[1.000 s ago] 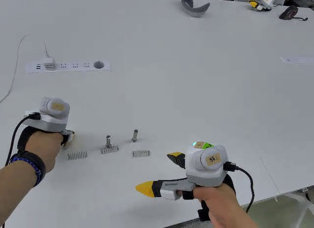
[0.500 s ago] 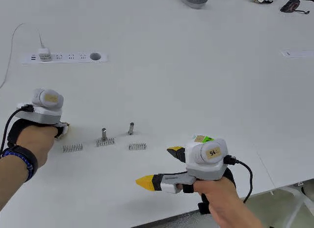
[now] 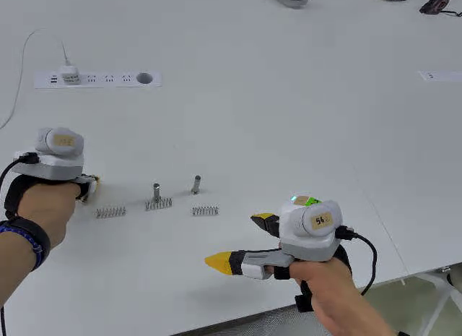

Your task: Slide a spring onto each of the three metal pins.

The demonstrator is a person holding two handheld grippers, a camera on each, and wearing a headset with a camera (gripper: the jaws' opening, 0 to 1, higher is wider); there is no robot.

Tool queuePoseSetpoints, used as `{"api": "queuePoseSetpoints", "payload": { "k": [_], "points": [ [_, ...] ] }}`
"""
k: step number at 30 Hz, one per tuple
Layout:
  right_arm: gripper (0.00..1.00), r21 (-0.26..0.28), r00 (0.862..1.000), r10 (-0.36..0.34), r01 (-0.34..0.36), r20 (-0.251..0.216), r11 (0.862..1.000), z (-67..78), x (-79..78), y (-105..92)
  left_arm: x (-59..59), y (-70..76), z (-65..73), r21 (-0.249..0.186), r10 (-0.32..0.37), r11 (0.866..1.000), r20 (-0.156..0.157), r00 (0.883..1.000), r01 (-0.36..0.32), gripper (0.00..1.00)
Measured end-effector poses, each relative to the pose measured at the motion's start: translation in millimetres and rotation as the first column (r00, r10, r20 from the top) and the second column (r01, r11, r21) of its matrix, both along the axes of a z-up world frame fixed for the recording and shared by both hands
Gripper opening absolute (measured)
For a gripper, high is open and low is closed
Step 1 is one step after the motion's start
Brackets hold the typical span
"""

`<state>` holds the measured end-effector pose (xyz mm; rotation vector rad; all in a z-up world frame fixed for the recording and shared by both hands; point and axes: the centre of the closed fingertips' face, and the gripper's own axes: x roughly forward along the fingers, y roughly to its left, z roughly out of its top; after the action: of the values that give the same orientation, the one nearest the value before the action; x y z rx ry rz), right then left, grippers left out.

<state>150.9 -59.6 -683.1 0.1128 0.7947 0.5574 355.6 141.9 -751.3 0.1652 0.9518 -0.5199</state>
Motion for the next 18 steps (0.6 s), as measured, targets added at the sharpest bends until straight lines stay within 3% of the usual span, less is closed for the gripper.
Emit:
{"api": "queuePoseSetpoints", "payload": {
  "k": [18],
  "points": [
    [0.81,0.000,1.000,-0.008,0.008,0.012,1.000,3.1,1.5,-0.8,-3.9,17.0,17.5,-0.063,0.073,0.995,0.021,0.997,-0.071,0.07]
  ]
}}
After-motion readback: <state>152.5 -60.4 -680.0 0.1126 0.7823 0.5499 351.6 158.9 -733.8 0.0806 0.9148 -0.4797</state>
